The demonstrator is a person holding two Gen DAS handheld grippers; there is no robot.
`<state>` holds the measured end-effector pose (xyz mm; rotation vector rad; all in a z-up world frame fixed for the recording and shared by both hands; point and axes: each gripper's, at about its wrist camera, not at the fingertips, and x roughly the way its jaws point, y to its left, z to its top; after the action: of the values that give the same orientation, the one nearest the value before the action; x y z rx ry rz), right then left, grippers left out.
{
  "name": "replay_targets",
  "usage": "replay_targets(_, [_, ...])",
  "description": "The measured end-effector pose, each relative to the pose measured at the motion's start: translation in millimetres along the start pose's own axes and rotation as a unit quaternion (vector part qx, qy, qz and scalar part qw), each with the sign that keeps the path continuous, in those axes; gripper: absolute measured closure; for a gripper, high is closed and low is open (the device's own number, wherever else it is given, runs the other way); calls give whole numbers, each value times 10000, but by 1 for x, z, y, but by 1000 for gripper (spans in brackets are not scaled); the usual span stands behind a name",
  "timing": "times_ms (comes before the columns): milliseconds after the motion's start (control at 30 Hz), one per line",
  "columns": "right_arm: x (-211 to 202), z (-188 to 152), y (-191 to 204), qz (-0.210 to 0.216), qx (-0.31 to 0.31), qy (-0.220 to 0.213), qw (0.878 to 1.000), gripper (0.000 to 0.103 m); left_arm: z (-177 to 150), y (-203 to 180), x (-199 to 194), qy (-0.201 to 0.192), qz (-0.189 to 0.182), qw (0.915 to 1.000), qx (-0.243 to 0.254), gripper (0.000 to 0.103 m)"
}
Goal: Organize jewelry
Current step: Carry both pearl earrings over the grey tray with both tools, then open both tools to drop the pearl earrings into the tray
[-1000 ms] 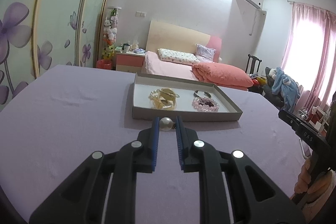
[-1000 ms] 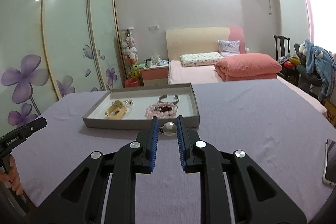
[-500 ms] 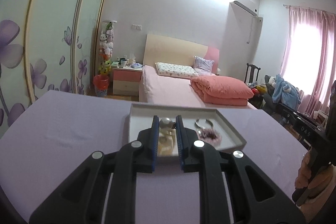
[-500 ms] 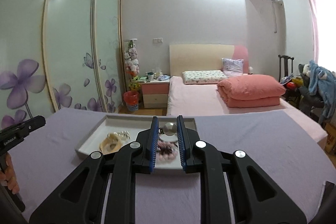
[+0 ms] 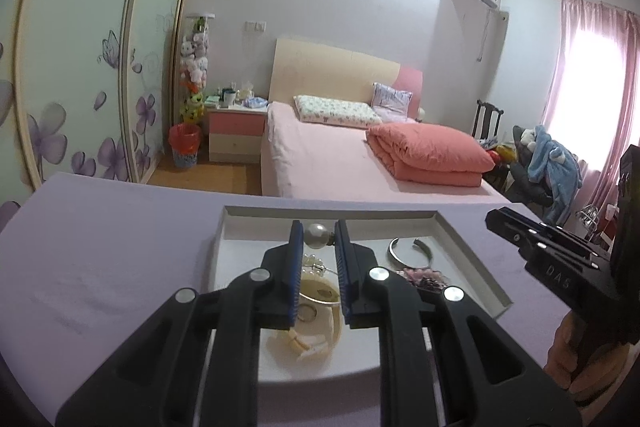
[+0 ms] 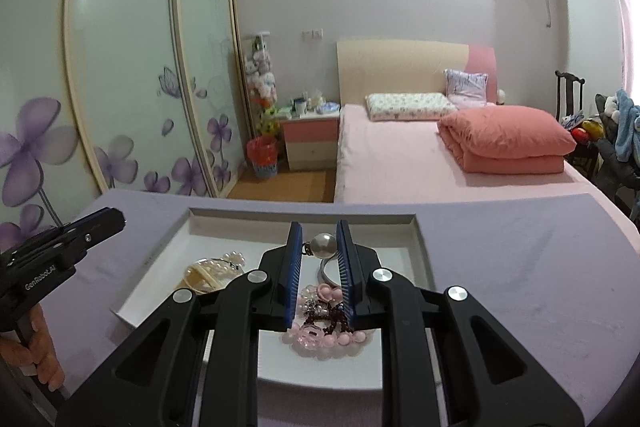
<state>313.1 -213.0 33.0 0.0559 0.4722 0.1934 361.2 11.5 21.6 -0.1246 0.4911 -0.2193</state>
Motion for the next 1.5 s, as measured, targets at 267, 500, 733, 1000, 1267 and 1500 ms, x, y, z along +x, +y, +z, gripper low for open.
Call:
replay_targets(267, [30, -9, -1, 136, 131, 392, 9991, 68, -6, 4, 30, 211, -3, 9998, 20, 87])
replay_targets(500, [32, -13, -11, 120, 362, 396, 9985, 63, -10, 5, 43, 317, -35, 9995, 34, 87])
replay_targets(733, [40, -16, -16, 115, 440, 480, 9978, 63, -16, -2, 63, 486, -103, 9988, 45, 87])
replay_targets(1000, [43, -19, -15, 109, 362, 520, 9979, 59, -26, 0, 74, 602, -97, 9981, -118, 66])
replay_targets(1267, [45, -21, -14, 75, 331, 553, 9979, 59, -27, 5, 73, 572, -75, 9981, -220, 65])
replay_targets(1500, [45, -21, -14, 72, 321, 562, 9979, 59, -30, 8, 73, 575, -62, 9980, -273, 63])
